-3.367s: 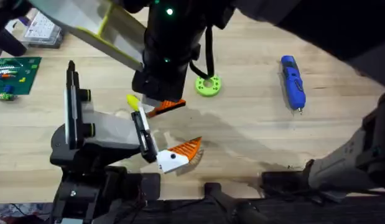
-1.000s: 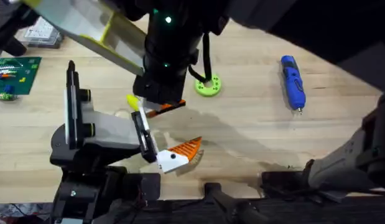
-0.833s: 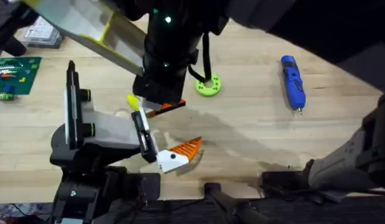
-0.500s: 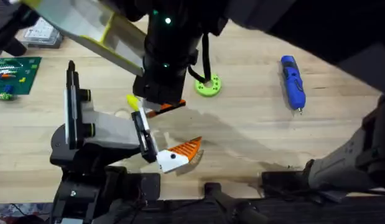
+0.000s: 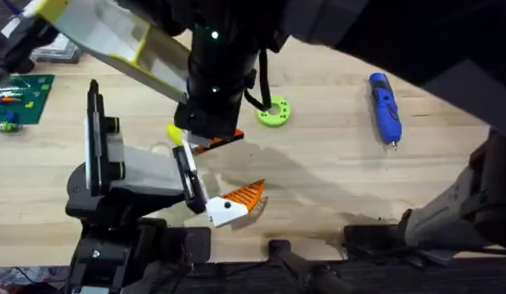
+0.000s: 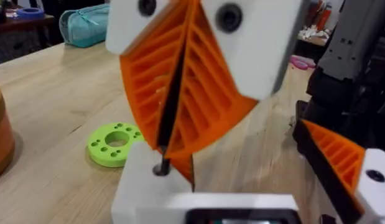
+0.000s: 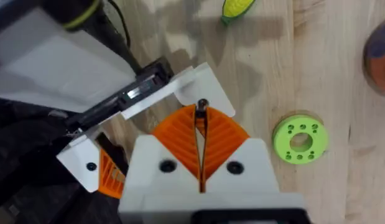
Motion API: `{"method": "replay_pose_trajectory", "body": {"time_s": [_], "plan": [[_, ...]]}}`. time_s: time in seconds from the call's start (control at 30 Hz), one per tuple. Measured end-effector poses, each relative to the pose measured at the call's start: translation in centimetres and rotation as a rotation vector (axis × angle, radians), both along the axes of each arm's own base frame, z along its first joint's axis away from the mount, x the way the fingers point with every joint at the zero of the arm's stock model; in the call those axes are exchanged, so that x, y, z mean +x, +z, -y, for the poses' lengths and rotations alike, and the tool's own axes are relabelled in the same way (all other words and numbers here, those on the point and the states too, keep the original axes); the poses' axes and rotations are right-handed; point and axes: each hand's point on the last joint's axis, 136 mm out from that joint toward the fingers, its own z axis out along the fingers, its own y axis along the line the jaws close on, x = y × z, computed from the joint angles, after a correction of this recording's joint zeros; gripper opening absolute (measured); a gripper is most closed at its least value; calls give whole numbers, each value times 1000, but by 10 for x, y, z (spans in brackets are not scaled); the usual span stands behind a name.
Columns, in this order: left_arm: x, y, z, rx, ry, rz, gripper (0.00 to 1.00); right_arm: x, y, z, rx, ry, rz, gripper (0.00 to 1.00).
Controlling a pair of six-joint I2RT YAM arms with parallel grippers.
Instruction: Pick up the gripper from the table and insert it into the empty holder that is missing its gripper. Then pick up a screw, insert it into the mounting hole, and use the screwdriver to tighten it. Finally, clean up the table by picking up the vegetable and placing it into the bucket.
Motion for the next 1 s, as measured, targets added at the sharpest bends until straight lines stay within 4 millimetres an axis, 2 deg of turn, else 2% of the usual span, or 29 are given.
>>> {"method": "replay_pose_trajectory", "body": {"time_s": [0.6,0.83,1.0], "plan": [[0,0,0,0,0,0,986,0,-1,0,-3,0,-2,14],[0,0,0,-2,-1,-7,986,1,-15,-1,-41,0,-24,14],[0,0,0,-6,-2,-17,986,1,-16,-1,-43,0,-25,14]]}}
